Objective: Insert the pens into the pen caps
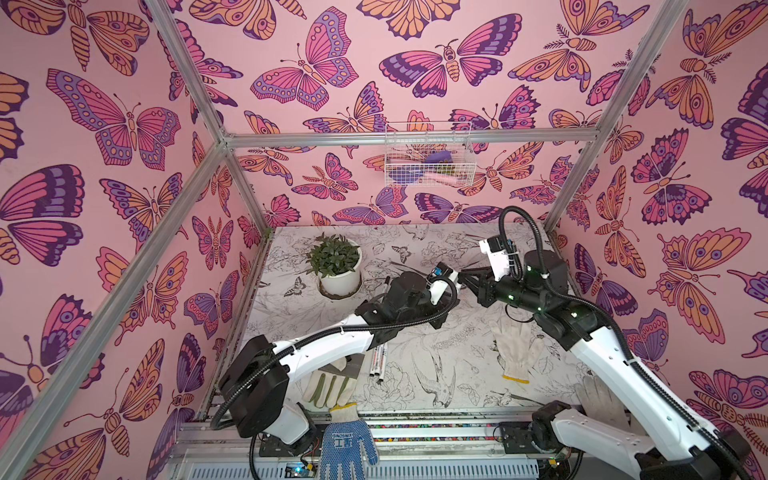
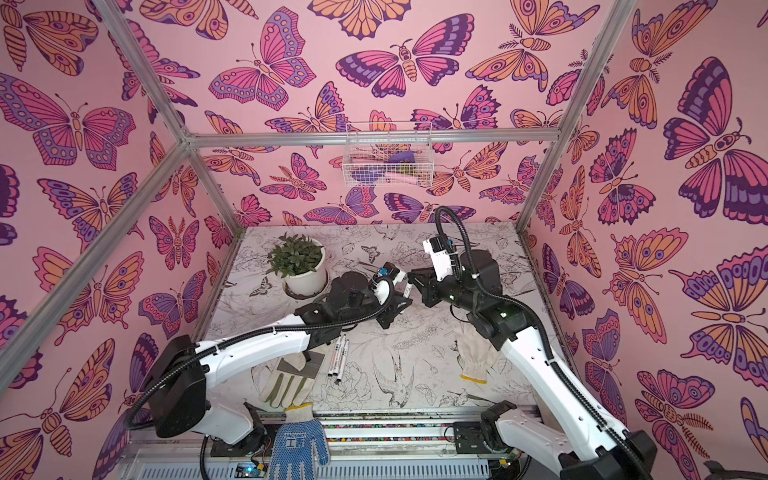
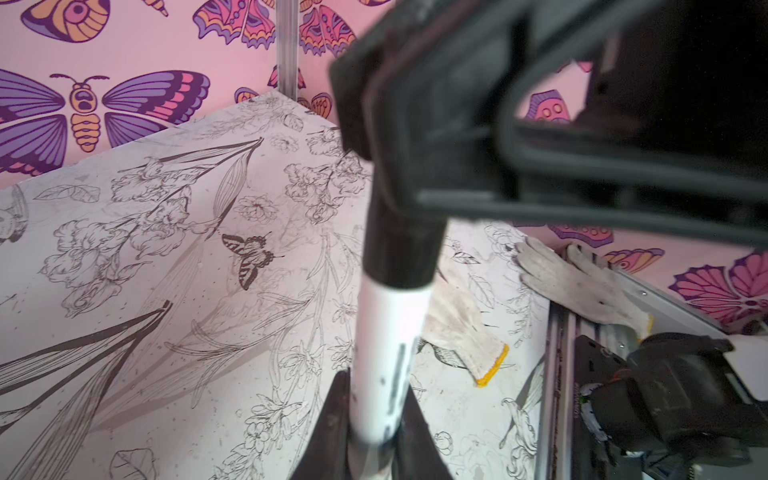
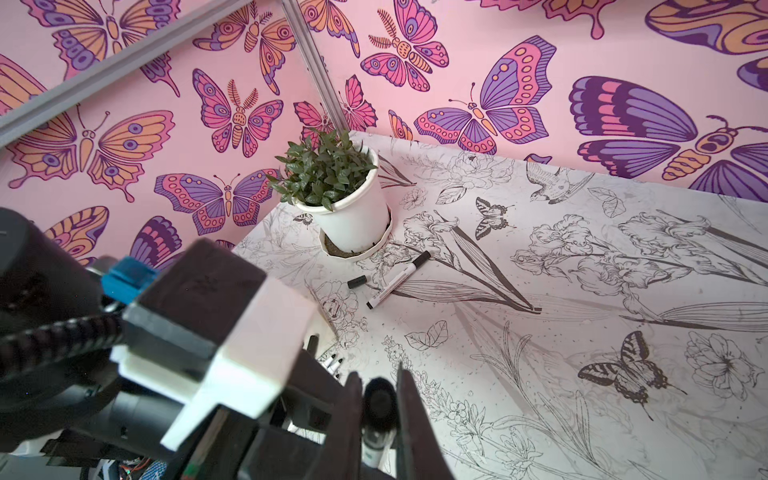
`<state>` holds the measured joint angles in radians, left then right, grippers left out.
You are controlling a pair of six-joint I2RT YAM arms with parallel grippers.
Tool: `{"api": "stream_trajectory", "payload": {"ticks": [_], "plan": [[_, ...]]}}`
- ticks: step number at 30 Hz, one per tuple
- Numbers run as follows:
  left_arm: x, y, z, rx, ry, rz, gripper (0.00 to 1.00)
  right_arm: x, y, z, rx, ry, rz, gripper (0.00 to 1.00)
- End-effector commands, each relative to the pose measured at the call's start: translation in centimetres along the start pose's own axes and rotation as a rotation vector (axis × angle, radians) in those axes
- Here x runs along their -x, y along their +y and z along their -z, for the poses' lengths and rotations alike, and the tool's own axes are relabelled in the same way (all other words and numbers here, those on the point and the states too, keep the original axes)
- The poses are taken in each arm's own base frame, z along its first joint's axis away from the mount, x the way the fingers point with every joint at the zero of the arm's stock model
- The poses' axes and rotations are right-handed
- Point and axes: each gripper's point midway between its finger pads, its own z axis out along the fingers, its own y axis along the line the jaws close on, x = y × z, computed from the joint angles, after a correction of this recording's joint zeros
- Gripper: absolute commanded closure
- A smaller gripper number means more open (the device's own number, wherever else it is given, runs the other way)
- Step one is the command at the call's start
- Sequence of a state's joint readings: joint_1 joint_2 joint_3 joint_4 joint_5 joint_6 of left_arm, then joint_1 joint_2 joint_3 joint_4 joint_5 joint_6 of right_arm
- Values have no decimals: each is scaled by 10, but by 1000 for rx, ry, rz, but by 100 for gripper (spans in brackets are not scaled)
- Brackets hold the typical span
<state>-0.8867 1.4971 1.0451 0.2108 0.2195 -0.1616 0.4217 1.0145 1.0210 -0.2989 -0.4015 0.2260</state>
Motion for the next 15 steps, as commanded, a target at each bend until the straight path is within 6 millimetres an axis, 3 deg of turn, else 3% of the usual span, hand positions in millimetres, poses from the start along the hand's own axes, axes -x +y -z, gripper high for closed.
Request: {"api": "stream_trajectory", "payload": {"ticks": [1,9,15], "plan": [[141,39,76,165,-564,124,100,-97,-15,13,-41,324,-218,100],[152,35,84,188,-578,24,100,-98,0,21,58,335,-230,100],[125,33,60,141,-463,22,100,-70,13,13,144,273,-233,100]]}}
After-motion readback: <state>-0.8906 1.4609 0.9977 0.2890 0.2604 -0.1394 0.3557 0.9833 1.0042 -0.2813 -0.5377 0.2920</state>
